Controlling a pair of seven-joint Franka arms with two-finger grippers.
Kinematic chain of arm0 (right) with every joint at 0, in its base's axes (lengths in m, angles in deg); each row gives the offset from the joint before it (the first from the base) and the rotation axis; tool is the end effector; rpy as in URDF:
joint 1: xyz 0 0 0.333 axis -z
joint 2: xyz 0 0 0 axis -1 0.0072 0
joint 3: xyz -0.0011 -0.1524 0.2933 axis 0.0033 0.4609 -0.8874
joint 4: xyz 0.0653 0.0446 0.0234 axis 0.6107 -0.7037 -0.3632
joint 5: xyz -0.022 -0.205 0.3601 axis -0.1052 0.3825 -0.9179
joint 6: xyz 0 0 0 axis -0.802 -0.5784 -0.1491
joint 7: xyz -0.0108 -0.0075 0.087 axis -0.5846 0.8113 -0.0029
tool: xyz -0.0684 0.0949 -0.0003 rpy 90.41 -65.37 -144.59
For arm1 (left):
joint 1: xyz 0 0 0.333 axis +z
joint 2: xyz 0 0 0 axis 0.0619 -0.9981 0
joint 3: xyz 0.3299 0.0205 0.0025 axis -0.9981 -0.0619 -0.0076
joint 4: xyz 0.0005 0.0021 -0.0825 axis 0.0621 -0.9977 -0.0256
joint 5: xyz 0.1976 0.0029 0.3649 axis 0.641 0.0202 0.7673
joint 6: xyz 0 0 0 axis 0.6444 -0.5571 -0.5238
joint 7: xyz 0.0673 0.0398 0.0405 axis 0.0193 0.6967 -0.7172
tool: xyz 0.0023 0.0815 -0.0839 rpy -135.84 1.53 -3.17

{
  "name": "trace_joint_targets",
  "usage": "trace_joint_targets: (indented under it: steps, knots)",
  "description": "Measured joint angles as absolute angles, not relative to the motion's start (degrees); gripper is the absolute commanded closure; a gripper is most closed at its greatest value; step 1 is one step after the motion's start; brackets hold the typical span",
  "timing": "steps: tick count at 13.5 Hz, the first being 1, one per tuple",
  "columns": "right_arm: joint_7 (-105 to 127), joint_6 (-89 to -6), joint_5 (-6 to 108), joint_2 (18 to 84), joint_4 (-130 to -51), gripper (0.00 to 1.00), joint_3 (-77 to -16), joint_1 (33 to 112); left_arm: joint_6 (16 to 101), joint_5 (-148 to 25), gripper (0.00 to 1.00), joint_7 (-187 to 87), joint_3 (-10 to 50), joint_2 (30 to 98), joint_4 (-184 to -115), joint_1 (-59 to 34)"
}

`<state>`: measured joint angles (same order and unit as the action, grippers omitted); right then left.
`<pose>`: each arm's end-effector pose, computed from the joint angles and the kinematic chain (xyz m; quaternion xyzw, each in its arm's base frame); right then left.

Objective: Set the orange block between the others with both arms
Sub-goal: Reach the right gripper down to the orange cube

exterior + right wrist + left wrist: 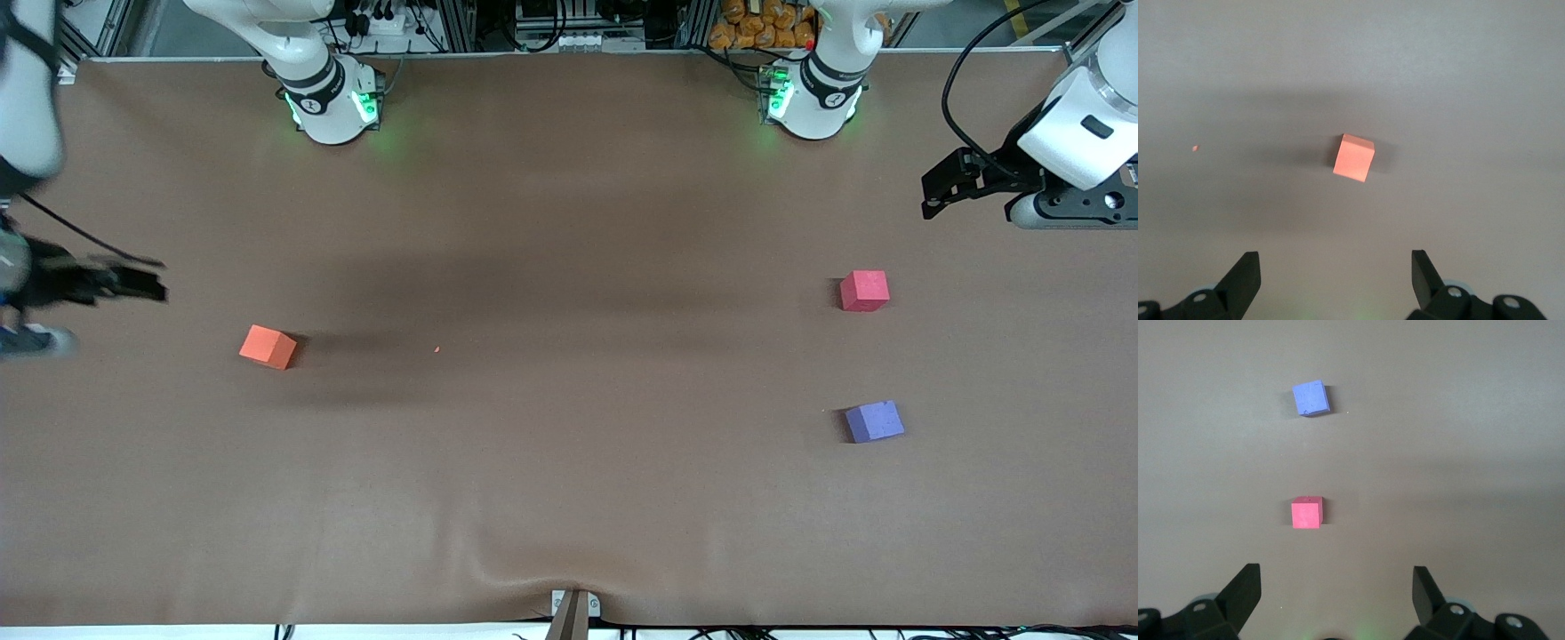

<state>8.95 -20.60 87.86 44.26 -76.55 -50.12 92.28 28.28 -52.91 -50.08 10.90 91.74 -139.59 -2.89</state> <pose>0.6479 -0.0483 0.4940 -0.9937 -0.0218 0.1094 0.0108 0.5522 -0.0881 0.6462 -0.9998 0.0190 0.0092 0.0005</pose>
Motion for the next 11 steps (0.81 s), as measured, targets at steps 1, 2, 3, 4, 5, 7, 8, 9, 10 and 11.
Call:
trace_joint_targets:
  steps: [1, 2, 3, 4, 5, 7, 8, 9, 10, 11]
  knots:
    - [8.95, -21.84, 87.86, 46.49, -77.1, 0.0, -49.99, 92.28, 28.28, -52.91, 0.0, -50.08, 10.89, 91.74, -139.58, -2.88]
    - [8.95, -23.1, 87.82, 48.46, -77.59, 0.0, -49.87, 92.28, 28.28, -52.91, 0.0, -50.08, 10.88, 91.74, -139.58, -2.87]
    - [8.95, -25.16, 87.76, 50.0, -78.36, 0.0, -49.83, 92.28, 28.28, -52.91, 0.0, -50.08, 10.88, 91.74, -139.58, -2.87]
    - [8.95, -27.78, 87.63, 51.12, -79.63, 0.0, -49.83, 92.27, 28.28, -52.91, 0.0, -50.08, 10.88, 91.74, -139.58, -2.87]
    - [8.96, -30.52, 87.55, 51.93, -81.15, 0.0, -49.83, 92.26, 28.28, -52.91, 0.0, -50.08, 10.88, 91.74, -139.58, -2.87]
    - [9.72, -35.53, 86.71, 53.5, -84.44, 0.0, -49.67, 92.29, 28.28, -52.91, 0.0, -50.08, 10.88, 91.74, -139.58, -2.87]
    - [11.92, -37.23, 85.33, 54.36, -85.76, 0.0, -49.38, 92.41, 28.28, -52.91, 0.0, -50.08, 10.89, 91.74, -139.58, -2.87]
    - [14.89, -38.48, 83.92, 55.28, -86.95, 0.0, -49.14, 92.73, 28.28, -52.91, 0.0, -50.08, 10.88, 91.74, -139.58, -2.87]
    - [17.21, -39.56, 83.14, 56.18, -88.04, 0.0, -49.02, 93.07, 28.28, -52.91, 0.0, -50.08, 10.87, 91.74, -139.58, -2.86]
    - [18.45, -40.58, 82.75, 57.01, -88.86, 0.0, -48.96, 93.2, 28.28, -52.91, 0.0, -50.08, 10.81, 91.74, -139.57, -2.78]
